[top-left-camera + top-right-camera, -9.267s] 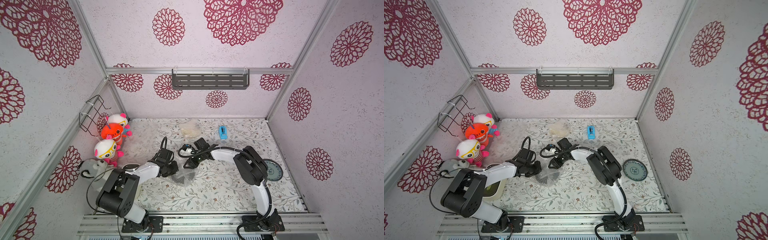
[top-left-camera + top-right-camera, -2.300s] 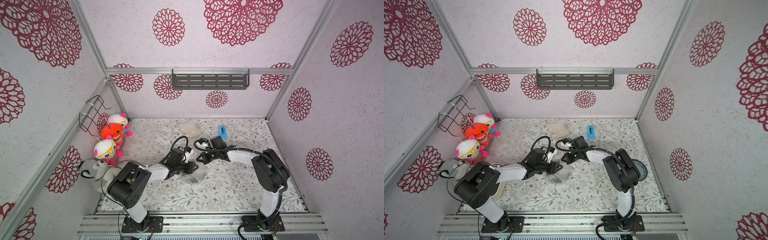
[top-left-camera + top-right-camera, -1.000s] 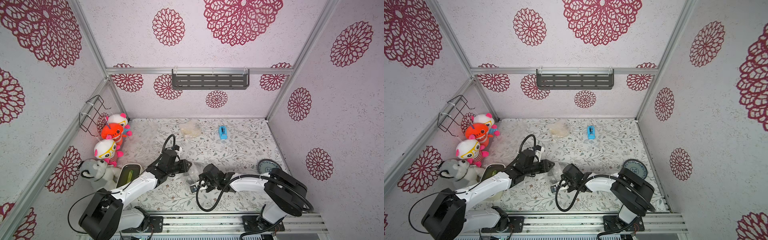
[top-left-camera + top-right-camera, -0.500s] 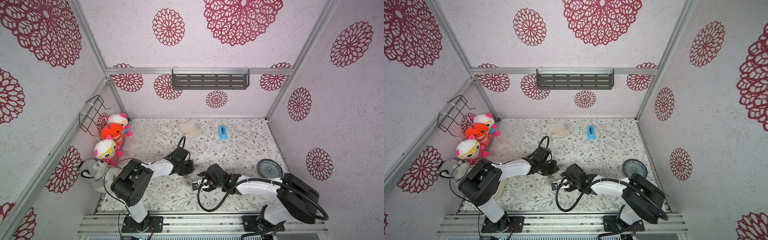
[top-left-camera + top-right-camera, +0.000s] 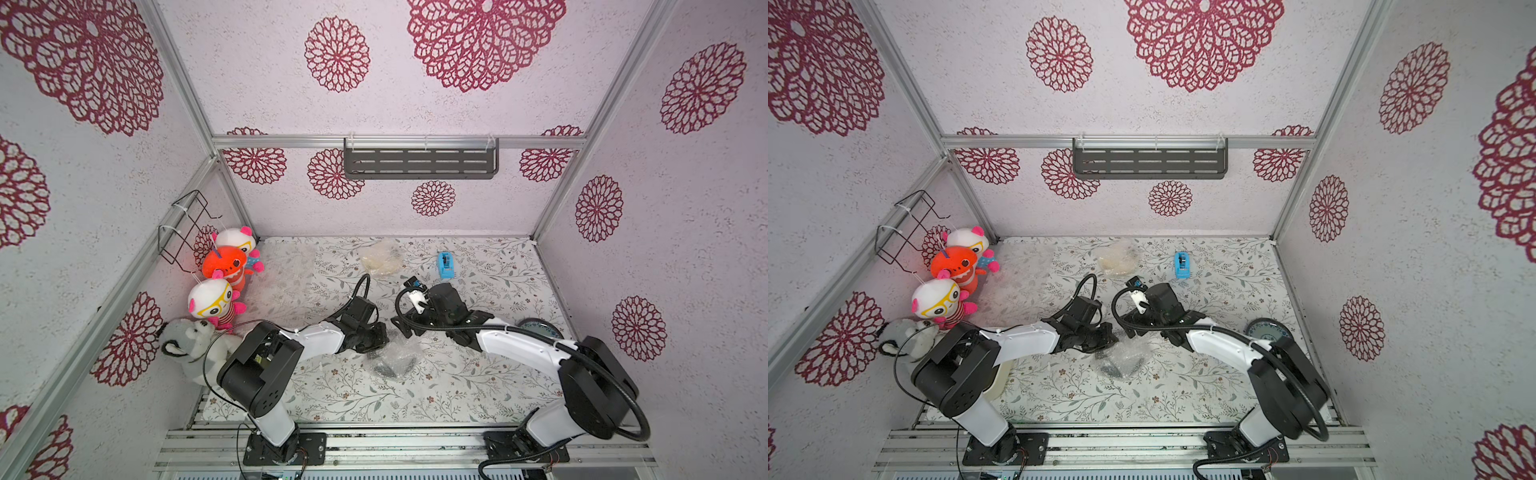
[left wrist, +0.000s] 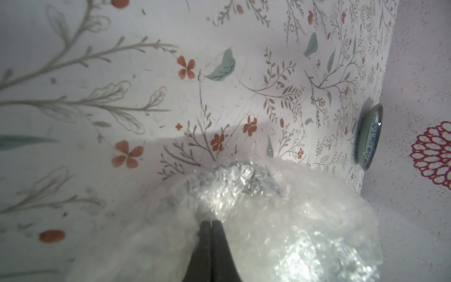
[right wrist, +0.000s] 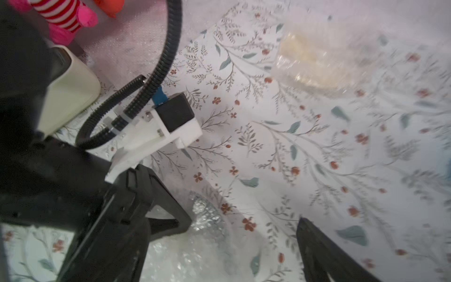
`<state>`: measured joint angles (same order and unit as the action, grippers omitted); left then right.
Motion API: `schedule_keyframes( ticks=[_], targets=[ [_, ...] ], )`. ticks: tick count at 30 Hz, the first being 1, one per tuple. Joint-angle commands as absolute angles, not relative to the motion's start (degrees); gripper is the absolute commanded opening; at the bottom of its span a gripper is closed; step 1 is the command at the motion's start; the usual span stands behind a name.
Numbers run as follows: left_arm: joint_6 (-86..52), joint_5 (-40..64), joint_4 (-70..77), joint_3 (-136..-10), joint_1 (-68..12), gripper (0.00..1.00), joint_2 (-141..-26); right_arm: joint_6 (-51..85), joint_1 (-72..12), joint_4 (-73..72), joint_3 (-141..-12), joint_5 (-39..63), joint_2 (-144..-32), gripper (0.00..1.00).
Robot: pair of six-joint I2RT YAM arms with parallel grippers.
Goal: Wrap dinner plates in bubble wrap
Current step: Wrap the plate in the bubble wrap.
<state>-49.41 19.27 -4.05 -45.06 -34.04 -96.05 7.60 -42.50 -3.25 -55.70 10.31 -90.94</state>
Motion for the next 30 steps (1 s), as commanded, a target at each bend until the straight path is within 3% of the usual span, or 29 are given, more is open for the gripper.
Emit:
schedule_keyframes(
  ticks=[1, 5, 9, 12, 14, 18, 24, 30],
  targets=[
    [-47.11, 19.37, -5.58, -43.97, -34.44, 0.00, -92.55, 16.77, -43.07, 6.48, -58.40, 15.89, -95.30, 0.62],
    [-46.19, 17.58, -7.21, -41.13, -34.19, 0.00, -87.84, 18.26, -44.69, 6.00, -50.65, 17.37, -95.45, 0.31],
    [-46.55, 20.65, -4.39, -34.90, -33.64, 0.00, -80.49, 15.03, -46.84, 8.56, -47.48, 14.40, -96.64, 0.17],
    [-47.92, 24.61, 0.49, -32.88, -33.46, 0.05, -74.59, 14.36, -47.45, 8.36, -47.81, 12.16, -96.27, 0.21],
    [-48.34, 21.16, -3.34, -35.95, -33.49, 0.06, -73.48, 14.32, -47.89, 7.53, -48.35, 10.20, -95.40, 0.25],
    [-48.70, 16.93, -9.05, -44.11, -34.27, 0.03, -77.46, 13.89, -49.12, 4.91, -49.42, 9.09, -93.43, 0.29],
    [-54.79, 16.24, -11.13, -46.22, -37.81, 0.00, -84.82, 14.19, -49.56, 3.38, -49.66, 5.96, -92.72, 0.30],
    [-59.51, 5.89, -20.05, -38.95, -39.37, 0.00, -68.76, 14.71, -49.61, 3.16, -49.31, 6.20, -93.19, 0.29]
  ],
)
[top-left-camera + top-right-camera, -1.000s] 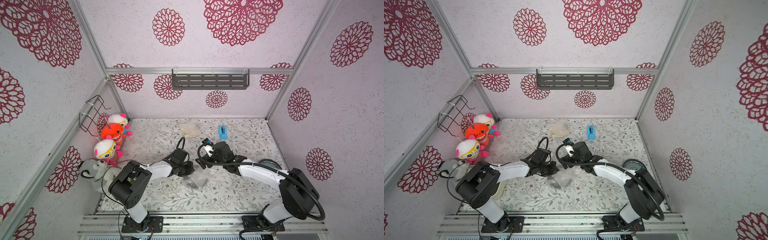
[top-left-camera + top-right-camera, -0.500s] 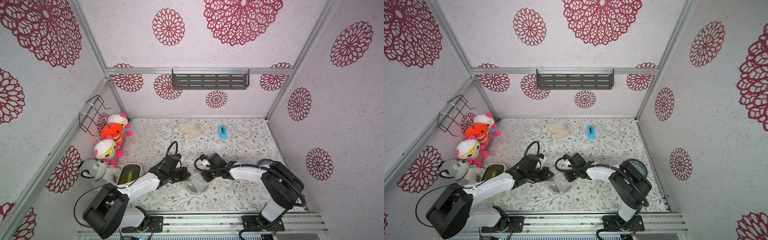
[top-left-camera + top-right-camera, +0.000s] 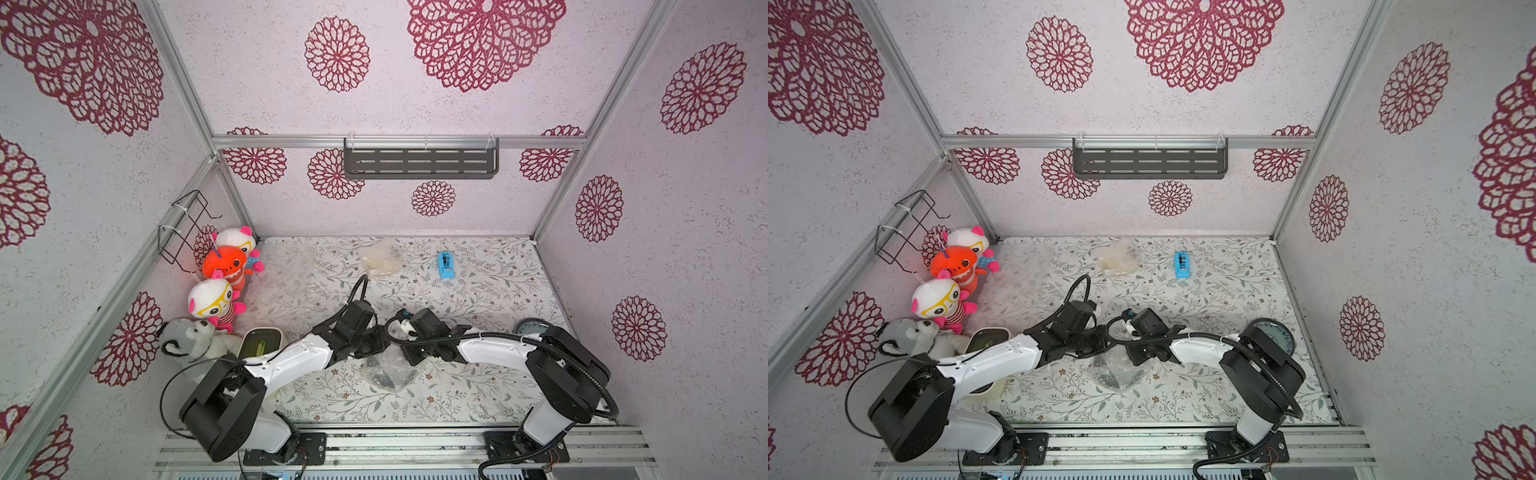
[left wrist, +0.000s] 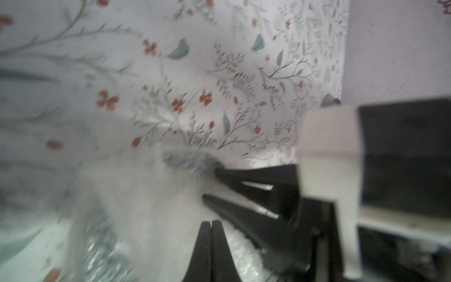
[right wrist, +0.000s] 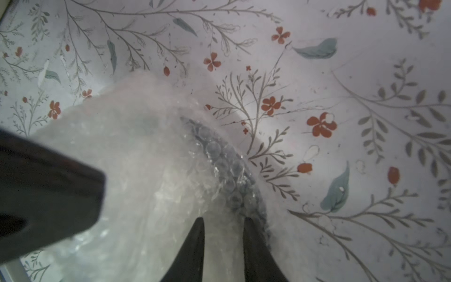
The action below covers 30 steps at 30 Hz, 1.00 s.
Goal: Wrap dinner plates in bubble wrap
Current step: Wrap the plate in the bubble wrap.
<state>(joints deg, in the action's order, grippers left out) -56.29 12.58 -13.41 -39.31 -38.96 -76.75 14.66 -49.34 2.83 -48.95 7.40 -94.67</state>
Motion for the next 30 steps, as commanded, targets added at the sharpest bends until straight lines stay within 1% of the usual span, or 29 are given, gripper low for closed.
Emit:
schedule_keyframes(
  ticks=[1, 2, 4, 5, 7, 9, 11, 13, 15, 18, 19, 21, 24, 26, 30],
  targets=[
    [-59.33, 5.05, -23.10, -38.74, -39.46, 0.00, -65.22, 14.83, -49.61, 3.08, -49.22, 6.26, -93.18, 0.29],
    [-59.24, 5.77, -24.68, -37.96, -39.50, 0.00, -61.77, 14.80, -49.61, 2.99, -49.22, 6.28, -93.16, 0.29],
    [-60.22, 11.14, -23.36, -34.98, -39.79, 0.00, -57.67, 15.21, -49.66, 2.56, -49.22, 6.10, -93.24, 0.29],
    [-61.84, 14.05, -22.36, -33.00, -40.41, 0.00, -56.93, 15.47, -49.65, 2.31, -49.27, 6.26, -93.30, 0.29],
    [-65.93, 16.67, -18.39, -29.04, -43.23, 0.00, -57.61, 16.26, -49.61, 1.60, -49.32, 6.65, -93.36, 0.29],
    [-70.37, 17.41, -11.35, -25.49, -47.14, 0.00, -59.81, 17.10, -49.72, 0.59, -49.00, 7.29, -93.59, 0.30],
    [-72.12, 18.00, -6.88, -24.58, -50.24, 0.00, -63.56, 17.47, -49.74, -0.15, -48.62, 7.57, -93.83, 0.30],
    [-70.88, 18.46, -5.89, -25.76, -52.32, 0.00, -69.41, 17.43, -49.74, -0.48, -48.65, 7.34, -94.04, 0.30],
    [-69.53, 16.49, -5.63, -27.48, -53.25, 0.00, -76.64, 16.75, -49.74, -0.48, -49.16, 7.78, -94.26, 0.30],
    [-70.14, 12.82, -0.63, -28.81, -52.31, 0.00, -84.66, 14.85, -49.74, -0.62, -49.85, 8.98, -94.30, 0.32],
    [-70.06, 13.30, 1.47, -29.43, -51.42, 0.00, -86.92, 14.02, -49.74, -0.79, -49.88, 9.29, -94.11, 0.32],
    [-67.19, 13.68, -1.87, -33.07, -49.29, 0.00, -90.86, 11.43, -49.68, -1.71, -49.75, 9.87, -93.70, 0.33],
    [-63.36, 13.42, -4.87, -36.25, -45.54, 0.00, -92.99, 7.48, -49.60, -2.64, -50.25, 9.67, -93.52, 0.35],
    [-63.09, 13.91, -2.77, -36.44, -43.14, 0.00, -93.03, 5.50, -49.35, -1.86, -51.16, 9.37, -93.97, 0.36],
    [-61.44, 14.45, -1.81, -37.78, -41.56, 0.00, -92.36, 4.38, -48.91, -1.24, -49.43, 7.79, -95.47, 0.36]
  ],
)
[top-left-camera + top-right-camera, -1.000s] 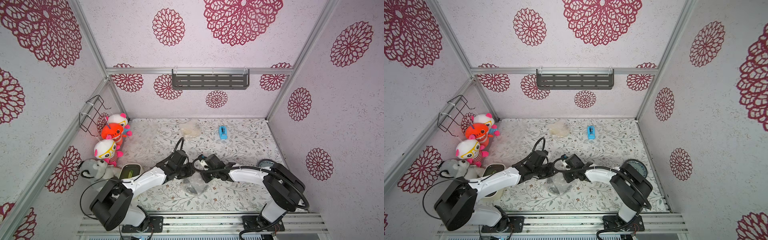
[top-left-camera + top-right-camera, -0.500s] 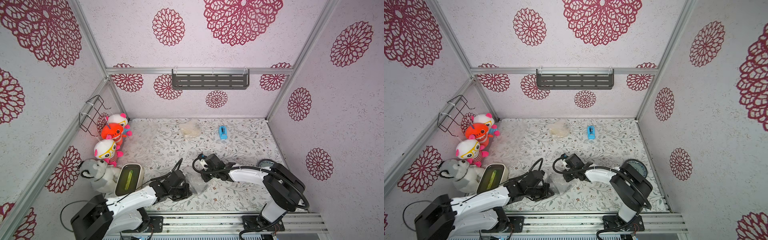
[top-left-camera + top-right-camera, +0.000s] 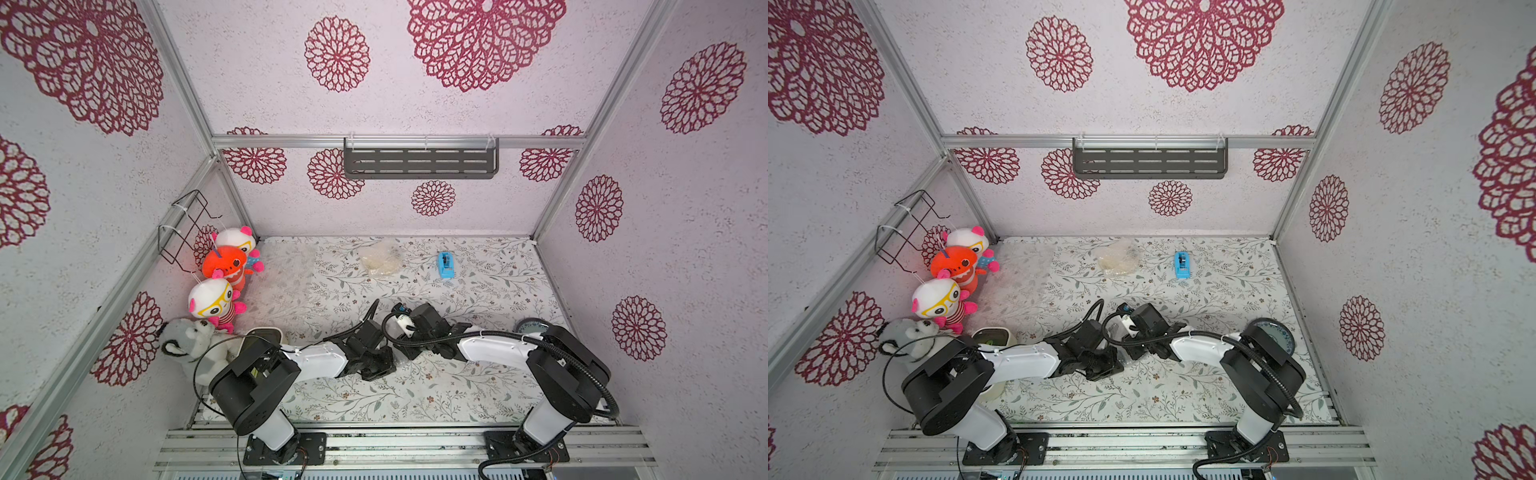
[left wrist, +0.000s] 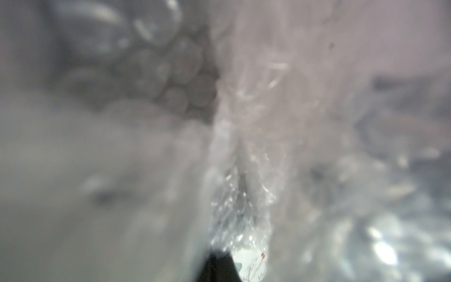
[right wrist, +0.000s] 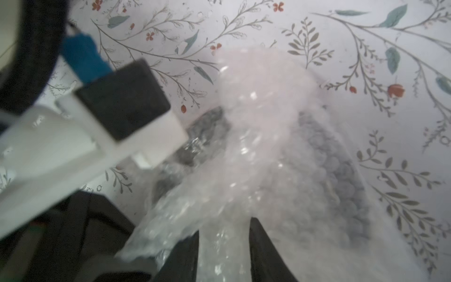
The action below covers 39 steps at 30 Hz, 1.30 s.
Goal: Wrap dinner plates in bubble wrap
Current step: Wrap the plate in the bubble wrap.
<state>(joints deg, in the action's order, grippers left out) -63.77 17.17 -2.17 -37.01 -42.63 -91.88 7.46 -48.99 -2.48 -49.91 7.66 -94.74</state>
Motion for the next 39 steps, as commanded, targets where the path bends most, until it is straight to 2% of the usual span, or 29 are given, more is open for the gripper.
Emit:
schedule_keyframes(
  ticks=[1, 6, 8, 11, 15, 17, 20, 25, 29, 33, 36, 39],
  targets=[
    [-60.77, 14.97, -0.99, -37.78, -41.51, 0.00, -91.72, 4.97, -48.78, -1.40, -48.29, 7.16, -96.25, 0.36],
    [-56.62, 19.03, 3.16, -36.31, -40.93, 0.01, -83.81, 8.97, -47.66, 0.67, -47.28, 4.78, -99.07, 0.35],
    [-53.75, 20.05, 2.30, -36.03, -39.95, 0.04, -79.50, 10.37, -46.83, -0.81, -46.51, 5.96, -99.28, 0.35],
    [-49.49, 21.18, -1.04, -36.47, -36.60, 0.02, -73.42, 11.07, -46.43, -3.75, -45.51, 7.53, -98.86, 0.34],
    [-51.31, 6.59, -2.94, -34.97, -29.86, 0.02, -64.70, 11.46, -46.41, -7.30, -43.52, 8.25, -97.90, 0.34],
    [-56.75, 6.06, 4.56, -32.95, -24.55, 0.00, -63.99, 12.14, -46.36, -9.28, -42.54, 8.78, -97.63, 0.33],
    [-59.97, 17.49, 9.41, -39.48, -20.55, 0.00, -73.05, 12.99, -46.36, -11.92, -41.48, 9.51, -97.32, 0.32],
    [-52.40, 25.94, -9.18, -62.26, -24.64, 0.00, -90.40, 13.10, -46.36, -17.83, -38.58, 10.15, -96.14, 0.30],
    [-46.91, 32.90, -22.95, -74.90, -27.57, 0.00, -102.99, 13.27, -46.41, -21.92, -36.14, 9.49, -95.16, 0.28],
    [-43.67, 38.11, -29.90, -78.79, -30.16, 0.00, -111.04, 13.59, -46.40, -22.84, -34.87, 7.20, -94.24, 0.28],
    [-39.22, 36.00, -37.87, -81.12, -32.06, 0.00, -116.71, 14.12, -46.41, -24.30, -33.63, 6.05, -93.54, 0.27],
    [-37.98, 31.98, -40.97, -79.41, -32.54, 0.00, -116.90, 14.66, -46.40, -23.59, -33.64, 4.80, -93.25, 0.27]
  ],
)
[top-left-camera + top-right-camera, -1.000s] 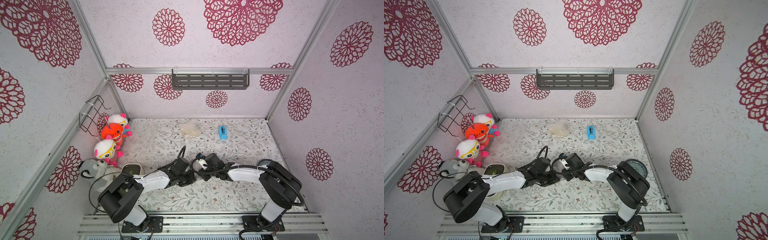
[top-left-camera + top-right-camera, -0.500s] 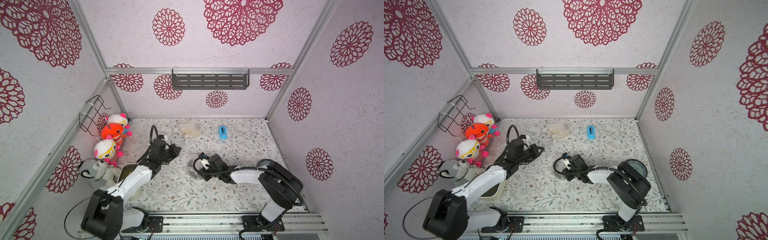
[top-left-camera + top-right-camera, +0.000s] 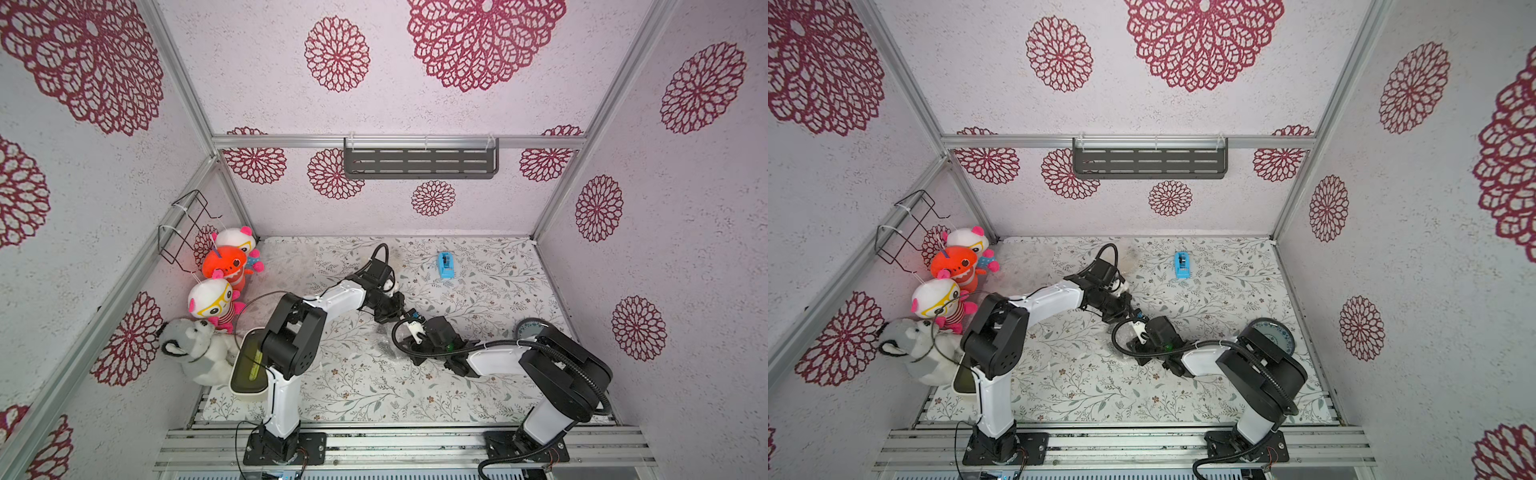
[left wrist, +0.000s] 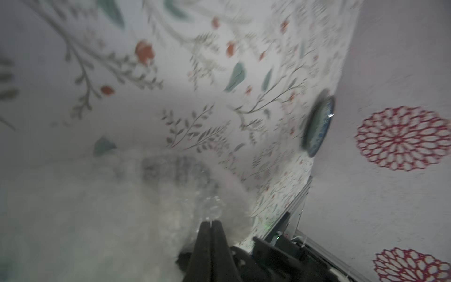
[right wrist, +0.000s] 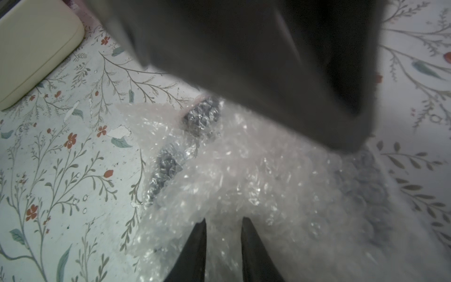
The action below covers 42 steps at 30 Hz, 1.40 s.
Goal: Wrap dinner plates in bubble wrap
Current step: Wrap the plate in the bubble wrap.
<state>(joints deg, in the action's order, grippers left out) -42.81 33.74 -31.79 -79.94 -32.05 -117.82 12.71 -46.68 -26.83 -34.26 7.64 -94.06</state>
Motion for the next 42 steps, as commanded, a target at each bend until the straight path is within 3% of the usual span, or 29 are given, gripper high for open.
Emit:
schedule_keyframes(
  ticks=[1, 6, 10, 15, 25, 32, 37, 42],
  targets=[
    [-38.35, 30.04, -40.81, -77.46, -32.19, 0.00, -115.71, 14.91, -46.41, -23.26, -33.66, 4.19, -93.12, 0.27],
    [-40.75, 24.56, -36.22, -66.00, -30.17, 0.00, -106.23, 16.78, -46.34, -22.50, -33.06, 2.70, -92.81, 0.27],
    [-42.37, 28.74, -27.56, -58.84, -31.58, 0.00, -101.90, 18.04, -46.41, -21.94, -33.12, 2.41, -93.03, 0.27],
    [-44.98, 28.86, -22.91, -57.73, -37.28, 0.00, -104.81, 19.55, -46.40, -21.33, -33.22, 2.20, -92.60, 0.29],
    [-46.76, 22.03, -18.77, -51.51, -36.56, 0.00, -106.03, 24.33, -43.11, -15.49, -32.88, 1.54, -86.29, 0.36],
    [-48.26, 17.17, -22.10, -53.61, -37.62, 0.00, -104.39, 30.51, -29.96, -6.56, -40.06, -0.12, -80.03, 0.59],
    [-49.67, 16.64, -22.29, -56.07, -37.62, 0.00, -104.82, 25.55, -17.01, 1.58, -54.75, 8.74, -91.60, 0.59],
    [-53.07, 17.69, -18.19, -55.47, -37.82, 0.00, -103.91, 16.66, -9.23, 14.64, -74.09, 19.14, -105.59, 0.54]
  ],
)
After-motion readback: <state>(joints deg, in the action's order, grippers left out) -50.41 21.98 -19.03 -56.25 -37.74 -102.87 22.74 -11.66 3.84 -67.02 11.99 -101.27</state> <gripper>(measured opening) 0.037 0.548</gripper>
